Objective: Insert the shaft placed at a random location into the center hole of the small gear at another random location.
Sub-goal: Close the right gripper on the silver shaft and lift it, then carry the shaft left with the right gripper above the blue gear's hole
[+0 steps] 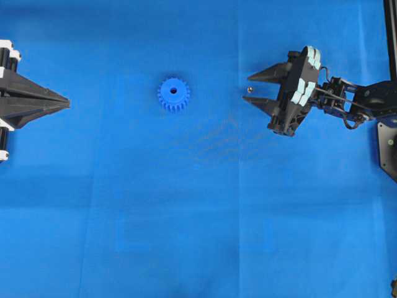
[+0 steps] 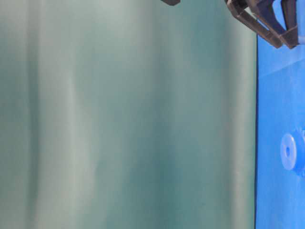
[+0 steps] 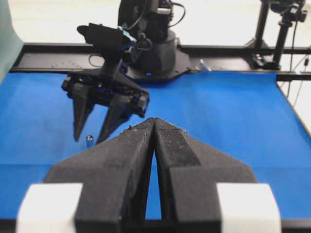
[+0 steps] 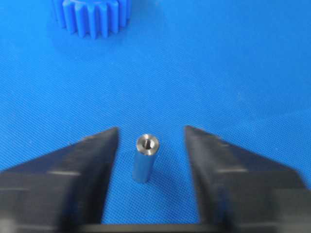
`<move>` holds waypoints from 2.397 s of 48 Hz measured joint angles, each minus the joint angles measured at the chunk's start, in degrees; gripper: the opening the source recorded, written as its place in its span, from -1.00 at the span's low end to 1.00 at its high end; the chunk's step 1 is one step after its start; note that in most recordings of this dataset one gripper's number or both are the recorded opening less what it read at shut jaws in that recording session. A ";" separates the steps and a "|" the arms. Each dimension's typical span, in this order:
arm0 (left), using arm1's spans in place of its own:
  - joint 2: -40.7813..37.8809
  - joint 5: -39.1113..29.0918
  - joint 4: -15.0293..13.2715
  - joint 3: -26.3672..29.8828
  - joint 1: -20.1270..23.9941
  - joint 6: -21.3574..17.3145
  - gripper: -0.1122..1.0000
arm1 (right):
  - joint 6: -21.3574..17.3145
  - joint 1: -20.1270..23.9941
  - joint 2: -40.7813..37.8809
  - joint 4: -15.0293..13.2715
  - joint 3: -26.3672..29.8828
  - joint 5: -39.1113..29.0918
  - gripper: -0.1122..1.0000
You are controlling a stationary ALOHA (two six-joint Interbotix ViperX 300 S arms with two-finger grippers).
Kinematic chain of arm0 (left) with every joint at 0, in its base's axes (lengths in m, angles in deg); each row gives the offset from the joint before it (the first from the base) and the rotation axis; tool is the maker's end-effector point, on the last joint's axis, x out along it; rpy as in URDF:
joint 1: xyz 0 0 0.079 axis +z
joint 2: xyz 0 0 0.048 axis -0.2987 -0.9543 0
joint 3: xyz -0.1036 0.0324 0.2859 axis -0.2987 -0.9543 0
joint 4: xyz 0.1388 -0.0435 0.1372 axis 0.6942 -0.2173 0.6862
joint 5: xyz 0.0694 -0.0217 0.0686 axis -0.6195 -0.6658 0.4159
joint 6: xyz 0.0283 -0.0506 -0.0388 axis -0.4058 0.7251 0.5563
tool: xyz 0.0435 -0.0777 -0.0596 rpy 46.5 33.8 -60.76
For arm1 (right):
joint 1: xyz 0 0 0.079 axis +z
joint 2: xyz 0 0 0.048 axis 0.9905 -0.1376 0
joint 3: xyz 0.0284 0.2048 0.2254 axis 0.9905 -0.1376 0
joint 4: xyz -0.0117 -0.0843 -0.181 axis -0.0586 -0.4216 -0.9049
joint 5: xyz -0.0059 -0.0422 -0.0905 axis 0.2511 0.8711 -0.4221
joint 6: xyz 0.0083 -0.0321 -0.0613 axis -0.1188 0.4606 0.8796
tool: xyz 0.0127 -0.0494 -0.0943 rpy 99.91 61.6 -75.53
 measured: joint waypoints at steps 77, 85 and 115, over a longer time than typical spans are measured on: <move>0.00 -0.62 0.00 -0.26 0.09 0.35 -0.79 | -0.88 2.37 7.21 -0.09 11.78 -13.27 -0.75; 0.00 -0.62 0.09 -0.26 0.00 0.35 -0.79 | -0.62 2.64 2.02 -0.18 19.16 -14.41 -0.75; 0.00 -0.62 0.09 -0.26 0.09 0.35 -0.79 | -0.62 3.16 -5.36 -1.05 30.41 -18.90 -0.75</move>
